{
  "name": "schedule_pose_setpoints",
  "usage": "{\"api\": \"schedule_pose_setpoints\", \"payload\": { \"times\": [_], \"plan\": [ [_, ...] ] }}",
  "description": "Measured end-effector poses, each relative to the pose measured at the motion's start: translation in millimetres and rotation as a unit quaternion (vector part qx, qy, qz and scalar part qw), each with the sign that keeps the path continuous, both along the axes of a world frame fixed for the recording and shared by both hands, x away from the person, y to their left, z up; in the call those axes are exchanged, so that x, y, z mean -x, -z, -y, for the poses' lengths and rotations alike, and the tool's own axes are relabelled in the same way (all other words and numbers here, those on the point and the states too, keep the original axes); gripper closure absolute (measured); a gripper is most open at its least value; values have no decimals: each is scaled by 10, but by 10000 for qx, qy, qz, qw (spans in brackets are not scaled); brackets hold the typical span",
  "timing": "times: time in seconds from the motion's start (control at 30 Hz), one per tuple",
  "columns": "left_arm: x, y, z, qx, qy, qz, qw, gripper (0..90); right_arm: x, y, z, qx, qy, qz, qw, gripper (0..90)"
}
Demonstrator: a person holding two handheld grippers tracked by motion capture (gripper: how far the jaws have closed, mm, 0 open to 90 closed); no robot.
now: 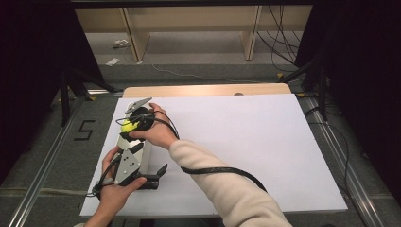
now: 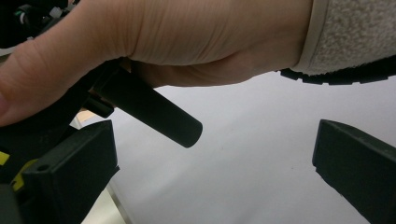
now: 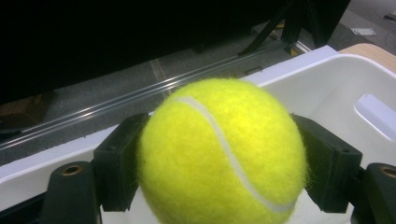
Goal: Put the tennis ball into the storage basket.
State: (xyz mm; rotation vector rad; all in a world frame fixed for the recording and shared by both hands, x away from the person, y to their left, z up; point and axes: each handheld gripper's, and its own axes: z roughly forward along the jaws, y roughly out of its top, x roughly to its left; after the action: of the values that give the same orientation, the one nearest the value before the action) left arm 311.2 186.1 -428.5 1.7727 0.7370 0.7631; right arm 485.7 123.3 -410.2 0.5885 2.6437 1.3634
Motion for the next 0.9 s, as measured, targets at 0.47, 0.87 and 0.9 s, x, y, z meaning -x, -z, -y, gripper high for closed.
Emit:
{"api": "schedule_pose_setpoints", "payload": {
  "times": [0.47, 0.87, 0.9],
  "plan": [
    [0, 1, 1, 32, -10, -14, 10000, 0, -16, -83, 73, -109, 77, 87, 9999, 180],
    [-4, 3, 5, 38, -16, -17, 10000, 0, -15, -220, 441, -178, 290, 244, 9991, 179],
    [-4, 2, 5, 47, -20, -18, 10000, 0, -12, -222, 463, -190, 316, 243, 9990, 178]
  ]
}}
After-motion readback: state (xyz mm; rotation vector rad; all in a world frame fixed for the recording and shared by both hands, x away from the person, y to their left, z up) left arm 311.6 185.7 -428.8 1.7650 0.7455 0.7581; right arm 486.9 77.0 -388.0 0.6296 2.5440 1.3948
